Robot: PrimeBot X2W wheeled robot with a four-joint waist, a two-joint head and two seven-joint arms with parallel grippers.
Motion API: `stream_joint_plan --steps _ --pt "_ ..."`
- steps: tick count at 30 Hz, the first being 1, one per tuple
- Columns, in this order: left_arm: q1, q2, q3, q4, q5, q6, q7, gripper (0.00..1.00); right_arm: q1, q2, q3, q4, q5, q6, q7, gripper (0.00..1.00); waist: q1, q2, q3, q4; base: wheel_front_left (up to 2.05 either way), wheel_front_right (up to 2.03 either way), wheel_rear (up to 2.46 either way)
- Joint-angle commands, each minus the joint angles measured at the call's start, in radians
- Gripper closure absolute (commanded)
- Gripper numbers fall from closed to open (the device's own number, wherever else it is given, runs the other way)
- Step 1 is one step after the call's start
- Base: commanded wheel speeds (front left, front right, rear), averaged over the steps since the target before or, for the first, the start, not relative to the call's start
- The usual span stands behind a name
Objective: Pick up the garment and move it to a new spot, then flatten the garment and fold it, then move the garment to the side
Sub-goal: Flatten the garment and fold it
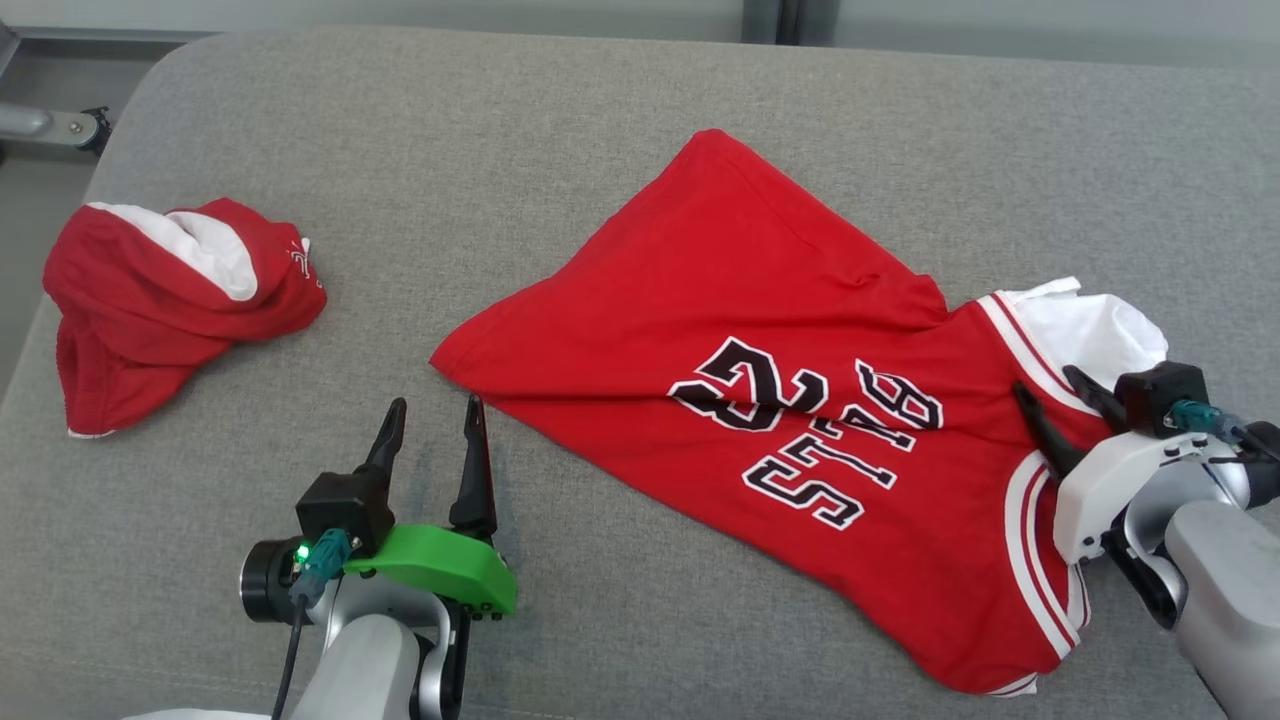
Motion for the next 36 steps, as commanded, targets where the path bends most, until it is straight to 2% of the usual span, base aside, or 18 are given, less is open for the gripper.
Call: stream_joint_plan --steps 1,6,12,20,21,22,23,25,29,31,36 --pt "-0.017 0.002 -0.009 -0.023 -0.002 0.001 0.001 0.0 -0.032 -0.025 0.013 0.027 0.015 -0.002 0.001 1.0 0.0 0.0 0.032 0.026 0.0 0.0 0.0" --pt "-0.027 0.001 -0.031 -0.054 -0.013 0.006 0.001 0.0 -0.101 -0.068 0.006 0.045 0.006 -0.002 -0.025 1.0 0.0 0.0 0.061 0.048 0.0 0.0 0.0" --pt "-0.053 0.002 -0.091 -0.085 -0.037 0.014 0.001 0.0 -0.277 -0.135 0.01 0.082 -0.068 -0.002 -0.039 1.0 0.0 0.0 0.109 0.101 0.0 0.0 0.0" --pt "-0.093 0.001 -0.209 -0.086 -0.085 0.024 0.001 0.0 -0.521 -0.174 -0.046 0.27 -0.174 -0.002 -0.004 1.0 0.0 0.0 0.168 0.195 0.0 0.0 0.0" --pt "-0.095 0.001 -0.223 -0.084 -0.091 0.025 0.001 0.0 -0.54 -0.169 -0.06 0.298 -0.184 -0.002 0.001 0.69 0.0 0.0 0.17 0.198 0.0 0.0 0.0" --pt "-0.097 0.001 -0.234 -0.082 -0.096 0.029 0.001 0.0 -0.556 -0.162 -0.073 0.321 -0.194 -0.002 -0.001 0.03 0.0 0.0 0.171 0.198 0.0 0.0 0.0" --pt "-0.1 0.001 -0.24 -0.083 -0.102 0.033 0.001 0.0 -0.571 -0.153 -0.088 0.334 -0.197 -0.002 -0.011 0.0 0.0 0.0 0.17 0.195 0.0 0.0 0.0" --pt "-0.1 0.001 -0.248 -0.076 -0.11 0.038 0.001 0.0 -0.573 -0.123 -0.101 0.347 -0.203 -0.001 -0.027 0.0 0.0 0.0 0.162 0.178 0.0 0.0 0.0" --pt "-0.089 0.002 -0.231 -0.052 -0.105 0.038 0.001 0.0 -0.51 -0.067 -0.107 0.305 -0.176 -0.001 -0.047 0.0 0.0 0.0 0.121 0.111 0.0 0.0 0.0" --pt "-0.077 0.002 -0.217 -0.039 -0.096 0.034 0.001 0.0 -0.472 -0.052 -0.126 0.223 -0.145 -0.001 -0.048 0.0 0.0 0.0 0.094 0.071 0.0 0.0 0.0" --pt "-0.048 0.003 -0.165 -0.004 -0.07 0.014 0.001 0.0 -0.263 -0.024 -0.182 0.006 -0.07 -0.001 -0.048 0.0 0.0 0.0 0.015 -0.033 0.0 0.0 0.0"
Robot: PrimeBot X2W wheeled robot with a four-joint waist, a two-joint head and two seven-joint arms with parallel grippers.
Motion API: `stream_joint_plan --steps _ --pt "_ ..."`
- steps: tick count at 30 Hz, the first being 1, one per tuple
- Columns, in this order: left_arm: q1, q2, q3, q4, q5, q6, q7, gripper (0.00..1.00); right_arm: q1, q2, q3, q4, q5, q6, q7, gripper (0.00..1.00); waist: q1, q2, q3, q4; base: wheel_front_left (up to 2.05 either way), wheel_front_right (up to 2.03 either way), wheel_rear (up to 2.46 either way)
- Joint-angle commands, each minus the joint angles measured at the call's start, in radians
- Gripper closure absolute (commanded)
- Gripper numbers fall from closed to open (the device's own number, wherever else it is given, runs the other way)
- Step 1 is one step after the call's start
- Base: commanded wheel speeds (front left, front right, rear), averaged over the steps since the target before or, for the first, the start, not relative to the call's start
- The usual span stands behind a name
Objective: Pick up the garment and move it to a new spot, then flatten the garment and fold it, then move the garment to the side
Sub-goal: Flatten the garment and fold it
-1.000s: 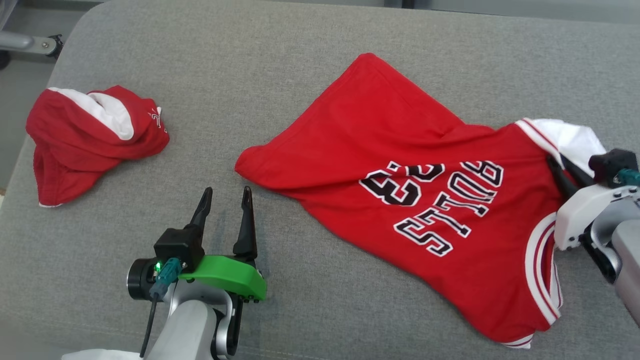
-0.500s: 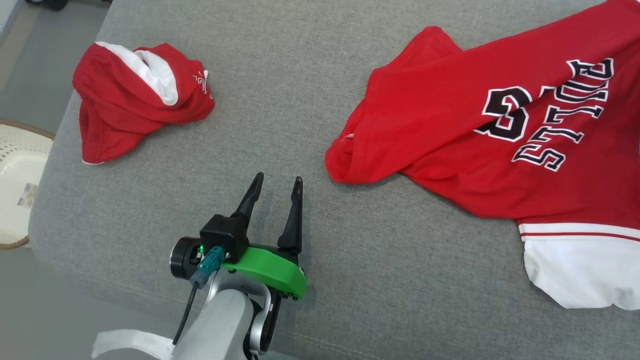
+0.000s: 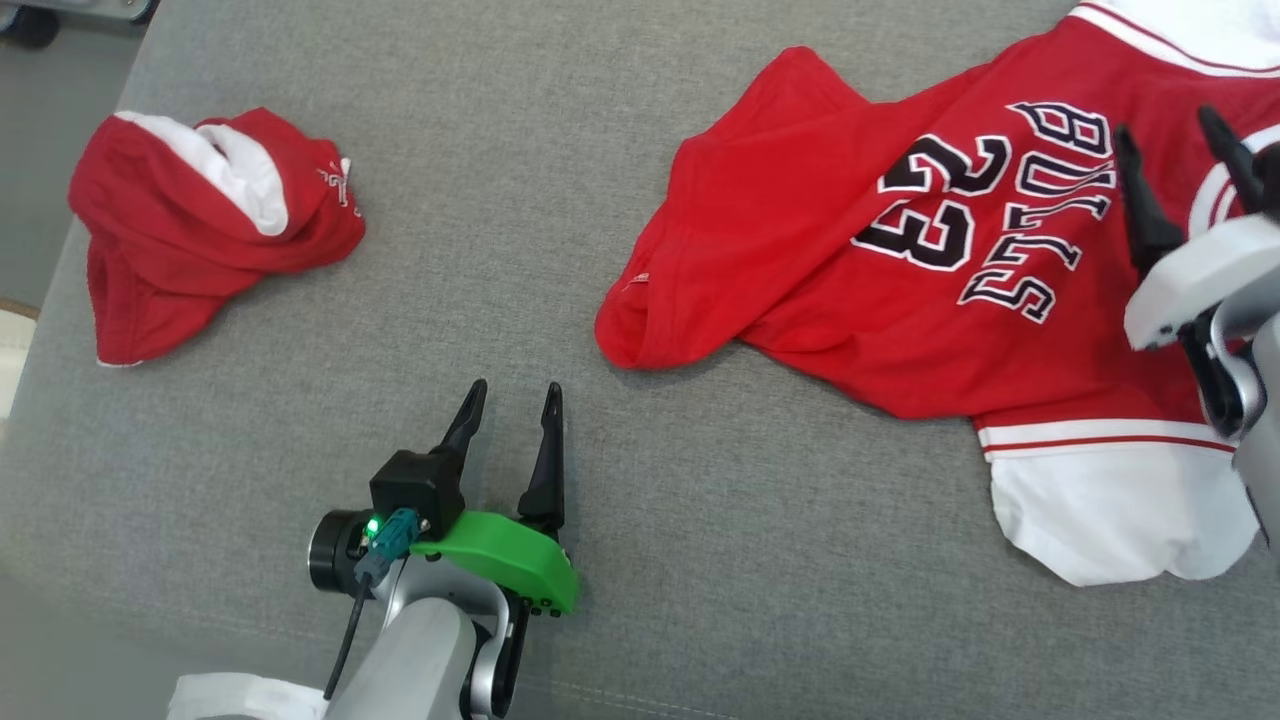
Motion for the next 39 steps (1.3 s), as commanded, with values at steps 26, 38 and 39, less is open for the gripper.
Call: stream_joint_plan --steps 26,38,39 --pt "0.107 0.004 0.032 0.066 0.046 -0.068 0.001 0.0 0.628 0.199 -0.126 -0.194 0.167 -0.001 -0.003 0.0 -0.0001 0.0 -0.248 -0.207 0.0 0.0 0.0" --pt "0.122 0.004 0.045 0.061 0.052 -0.075 0.001 0.0 0.59 0.197 -0.058 -0.158 0.234 -0.001 -0.003 1.0 -0.0001 0.0 -0.251 -0.21 0.0 0.0 0.0" --pt "0.123 0.004 0.049 0.058 0.052 -0.074 0.001 0.0 0.586 0.19 -0.06 -0.166 0.239 -0.001 -0.003 1.0 -0.0001 0.0 -0.249 -0.216 0.0 0.0 0.0"
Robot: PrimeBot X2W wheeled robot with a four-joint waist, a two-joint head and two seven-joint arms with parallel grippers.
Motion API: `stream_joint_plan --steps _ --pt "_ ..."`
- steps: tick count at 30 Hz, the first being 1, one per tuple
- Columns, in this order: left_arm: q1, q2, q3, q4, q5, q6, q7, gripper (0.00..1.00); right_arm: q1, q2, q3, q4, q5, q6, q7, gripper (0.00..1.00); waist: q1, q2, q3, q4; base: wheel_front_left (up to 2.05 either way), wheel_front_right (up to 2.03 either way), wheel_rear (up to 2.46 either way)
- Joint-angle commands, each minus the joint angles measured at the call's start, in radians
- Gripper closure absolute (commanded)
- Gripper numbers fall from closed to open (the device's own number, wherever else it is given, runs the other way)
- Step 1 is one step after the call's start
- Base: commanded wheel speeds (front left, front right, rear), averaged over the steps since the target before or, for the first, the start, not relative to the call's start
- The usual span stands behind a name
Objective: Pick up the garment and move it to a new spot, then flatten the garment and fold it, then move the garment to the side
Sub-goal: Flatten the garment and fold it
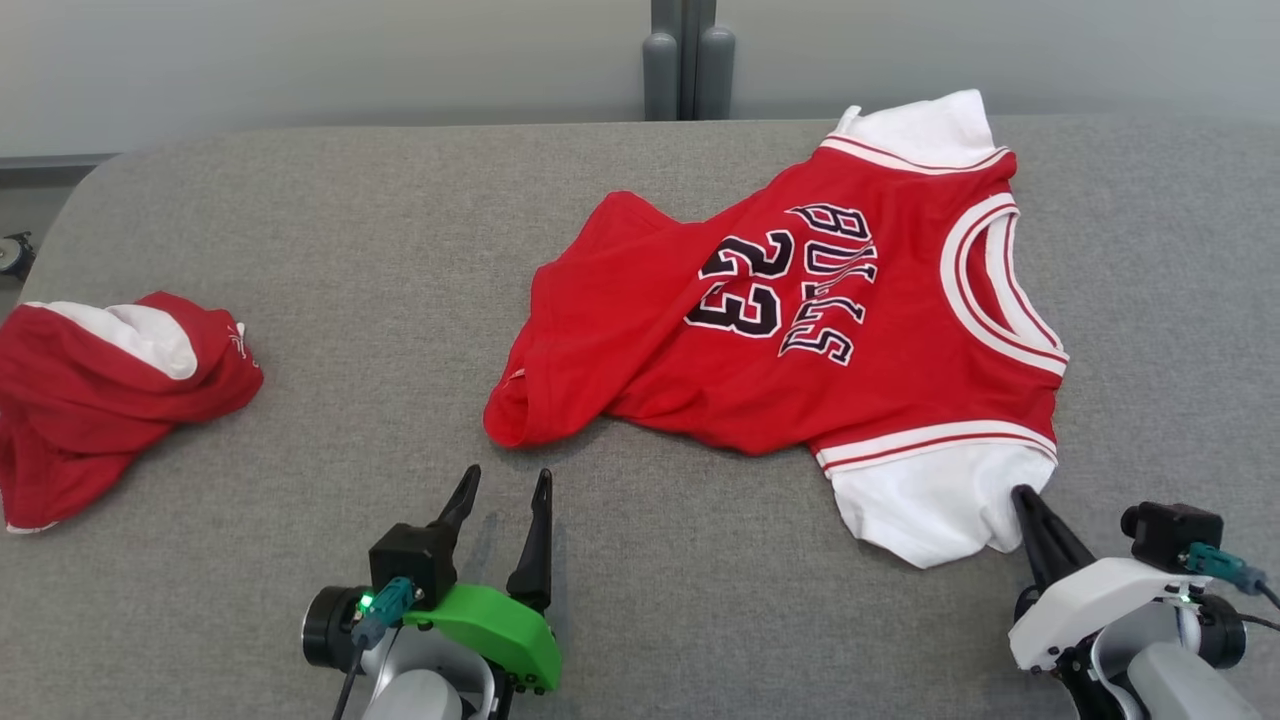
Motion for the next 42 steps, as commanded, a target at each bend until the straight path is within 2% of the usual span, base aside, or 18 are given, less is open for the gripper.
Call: stream_joint_plan --steps 1,7,12,15,16,17,18,23,30,31,32,36,42 --pt "0.014 0.004 0.007 -0.005 0.004 -0.004 0.001 0.0 -0.009 -0.018 -0.003 -0.007 0.007 -0.001 -0.003 1.0 0.0001 0.0 0.001 -0.012 0.0 0.0 0.0" --pt "0.022 0.004 0.018 -0.005 -0.014 -0.011 0.001 0.0 0.029 -0.072 -0.066 -0.104 0.017 -0.001 -0.003 1.0 0.0001 0.0 -0.021 -0.078 0.0 0.0 0.0" --pt "0.01 0.004 0.01 -0.005 -0.027 -0.007 0.001 0.0 0.062 -0.091 -0.017 -0.16 0.038 -0.001 -0.003 1.0 0.0001 0.0 -0.022 -0.101 0.0 0.0 0.0" --pt "0.006 0.004 0.003 -0.005 -0.031 -0.007 0.001 0.0 0.061 -0.082 0.002 -0.168 0.055 -0.001 -0.003 1.0 0.0001 0.0 -0.016 -0.1 0.0 0.0 0.0" --pt "0.003 0.004 0.0 -0.005 -0.031 -0.007 0.001 0.0 0.059 -0.072 0.012 -0.17 0.065 -0.001 -0.003 0.71 0.0001 0.0 -0.012 -0.098 0.0 0.0 0.0" --pt "0.001 0.004 -0.005 -0.003 -0.029 -0.007 0.001 0.0 0.056 -0.066 0.026 -0.17 0.073 -0.001 -0.003 0.18 0.0001 0.0 -0.009 -0.093 0.0 0.0 0.0" --pt "0.0 0.004 -0.007 0.0 -0.028 -0.007 0.001 0.0 0.052 -0.062 0.041 -0.164 0.084 -0.001 -0.003 0.0 0.0001 0.0 -0.006 -0.088 0.0 0.0 0.0" --pt "-0.005 0.004 -0.01 0.015 -0.02 -0.006 0.001 0.0 0.035 -0.051 0.125 -0.11 0.138 -0.001 -0.003 0.0 0.0001 0.0 0.006 -0.045 0.0 0.0 0.0" --pt "0.002 0.004 0.004 0.011 -0.008 -0.012 0.001 0.0 0.003 -0.042 0.161 -0.046 0.191 -0.001 -0.003 0.01 0.0001 0.0 0.02 -0.003 0.0 0.0 0.0" --pt "0.004 0.004 0.005 0.009 -0.006 -0.011 0.001 0.0 0.0 -0.047 0.166 -0.046 0.187 -0.001 -0.003 0.56 0.0001 0.0 0.022 -0.001 0.0 0.0 0.0" --pt "0.005 0.004 0.007 0.007 -0.006 -0.011 0.001 0.0 -0.004 -0.048 0.166 -0.054 0.183 -0.001 -0.003 1.0 0.0001 0.0 0.024 0.0 0.0 0.0 0.0" --pt "0.01 0.004 0.014 -0.003 -0.007 -0.013 0.001 0.0 -0.005 -0.07 0.154 -0.079 0.188 -0.001 -0.003 1.0 0.0001 0.0 0.018 -0.014 0.0 0.0 0.0" --pt "0.026 0.004 0.025 -0.009 -0.02 -0.015 0.001 0.0 0.016 -0.134 0.112 -0.168 0.2 -0.001 -0.003 1.0 0.0001 0.0 -0.01 -0.082 0.0 0.0 0.0"
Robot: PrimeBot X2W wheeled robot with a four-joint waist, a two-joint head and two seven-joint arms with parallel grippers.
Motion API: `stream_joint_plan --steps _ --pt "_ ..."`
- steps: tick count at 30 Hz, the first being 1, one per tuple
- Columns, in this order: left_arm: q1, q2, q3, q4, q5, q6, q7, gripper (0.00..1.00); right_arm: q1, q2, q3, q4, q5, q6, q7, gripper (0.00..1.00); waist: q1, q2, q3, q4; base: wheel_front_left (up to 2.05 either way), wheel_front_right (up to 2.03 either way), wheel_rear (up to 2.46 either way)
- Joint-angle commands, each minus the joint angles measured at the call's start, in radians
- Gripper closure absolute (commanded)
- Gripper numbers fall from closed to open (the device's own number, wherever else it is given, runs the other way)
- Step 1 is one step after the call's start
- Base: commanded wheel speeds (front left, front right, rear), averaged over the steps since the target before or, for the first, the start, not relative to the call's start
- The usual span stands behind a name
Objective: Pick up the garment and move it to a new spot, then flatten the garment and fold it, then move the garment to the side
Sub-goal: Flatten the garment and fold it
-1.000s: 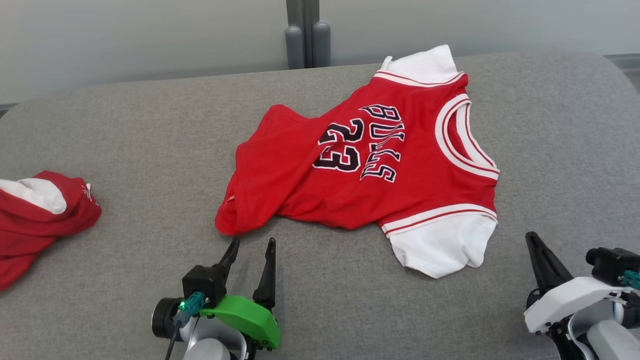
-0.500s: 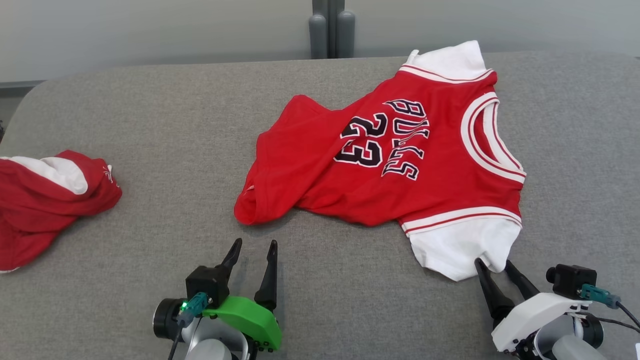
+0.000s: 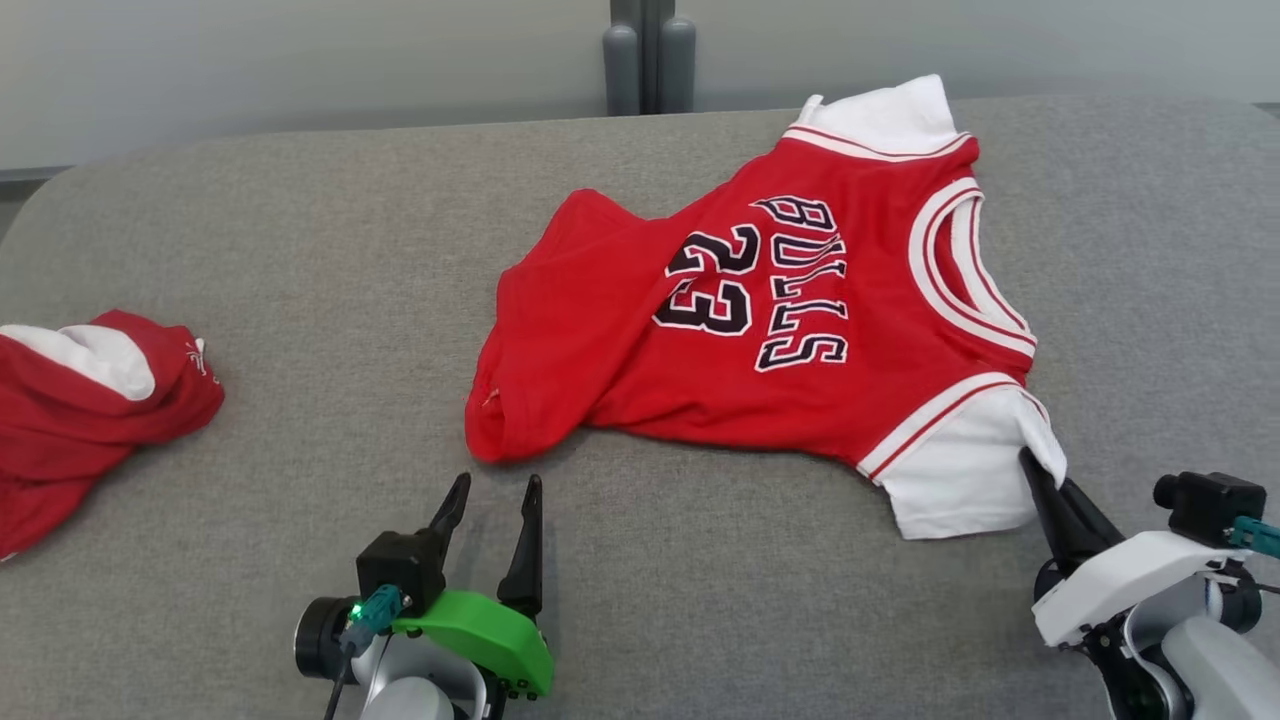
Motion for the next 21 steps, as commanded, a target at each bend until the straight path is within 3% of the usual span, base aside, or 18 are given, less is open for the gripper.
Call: stream_joint_plan --steps 1,3,4,5,11,14,21 --pt "0.014 0.004 0.003 -0.002 -0.011 -0.001 0.001 0.0 0.022 -0.026 -0.008 -0.018 0.02 -0.001 -0.003 1.0 0.0 -0.0001 -0.029 -0.051 0.0 0.0 0.0" --pt "0.018 0.004 0.006 0.001 -0.014 -0.001 0.001 0.0 0.039 -0.061 0.005 -0.033 0.036 -0.001 -0.002 1.0 0.0 -0.0001 -0.039 -0.076 0.0 0.0 0.0" --pt "0.019 0.004 0.007 0.003 -0.015 0.0 0.001 0.0 0.044 -0.079 0.004 -0.04 0.044 -0.001 -0.002 0.71 0.0 -0.0001 -0.044 -0.086 0.0 0.0 0.0" --pt "0.022 0.004 0.008 0.005 -0.019 0.001 0.001 0.0 0.049 -0.101 0.003 -0.044 0.044 -0.001 0.0 0.0 0.0 -0.0001 -0.046 -0.097 0.0 0.0 0.0" --pt "0.005 0.004 0.013 0.022 -0.026 0.008 0.001 0.0 0.083 -0.166 -0.07 0.032 -0.095 -0.001 0.0 0.0 0.0 -0.0001 -0.036 -0.139 0.0 0.0 0.0" --pt "-0.01 0.004 0.018 0.034 -0.022 0.017 0.001 0.0 0.072 -0.116 -0.166 0.061 -0.192 0.0 -0.002 0.0 0.0 -0.0001 -0.024 -0.148 0.0 0.0 0.0" --pt "-0.059 0.004 0.057 0.091 0.015 0.052 0.001 0.0 0.093 -0.013 -0.293 -0.059 -0.34 -0.001 -0.002 0.0 0.0 -0.0001 0.006 -0.161 0.0 0.0 0.0"
